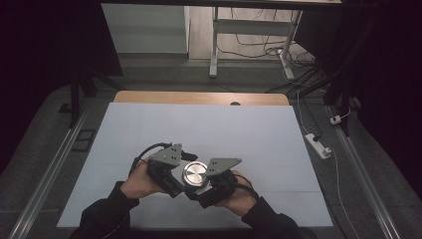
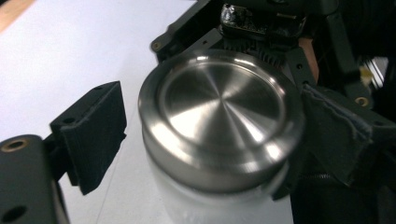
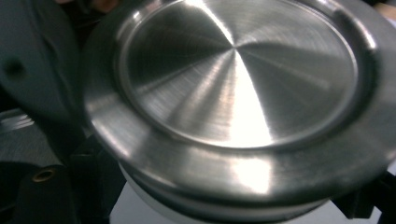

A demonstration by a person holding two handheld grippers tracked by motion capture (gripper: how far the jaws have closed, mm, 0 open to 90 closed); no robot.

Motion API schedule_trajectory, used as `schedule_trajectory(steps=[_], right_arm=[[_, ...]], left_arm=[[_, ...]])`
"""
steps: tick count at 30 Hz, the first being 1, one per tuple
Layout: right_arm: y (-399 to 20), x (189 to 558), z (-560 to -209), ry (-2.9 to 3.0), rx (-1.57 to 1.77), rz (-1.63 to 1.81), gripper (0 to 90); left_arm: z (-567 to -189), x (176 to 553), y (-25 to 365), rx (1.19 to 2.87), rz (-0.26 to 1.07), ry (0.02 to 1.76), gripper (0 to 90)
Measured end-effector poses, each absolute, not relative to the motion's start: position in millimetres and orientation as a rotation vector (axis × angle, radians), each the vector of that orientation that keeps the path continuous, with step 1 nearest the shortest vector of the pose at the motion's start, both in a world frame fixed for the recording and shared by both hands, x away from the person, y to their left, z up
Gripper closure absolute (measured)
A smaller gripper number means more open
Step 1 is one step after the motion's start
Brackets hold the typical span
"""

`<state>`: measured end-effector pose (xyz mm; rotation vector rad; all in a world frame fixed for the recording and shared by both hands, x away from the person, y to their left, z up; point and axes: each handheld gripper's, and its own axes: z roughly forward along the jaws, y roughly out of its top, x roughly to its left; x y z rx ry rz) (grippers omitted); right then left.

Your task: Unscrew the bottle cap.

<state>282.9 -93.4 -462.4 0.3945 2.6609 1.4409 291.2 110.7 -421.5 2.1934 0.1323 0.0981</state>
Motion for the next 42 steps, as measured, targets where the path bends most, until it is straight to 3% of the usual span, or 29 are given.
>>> schedule_trajectory(steps=[6, 17, 42], right_arm=[[-91, 281, -464, 2.671, 0.39, 1.425, 14.4], [-97, 289, -464, 2.619, 0.511, 1.421, 14.4], [-106, 296, -463, 2.572, 0.563, 1.411, 14.4]], left_arm=[[-423, 288, 107, 2.192, 0.133, 0.127, 19.1], [-417, 284, 103, 2.096, 0.225, 0.3, 20.0], [-412, 281, 127, 2.072, 0.27, 0.349, 20.0]])
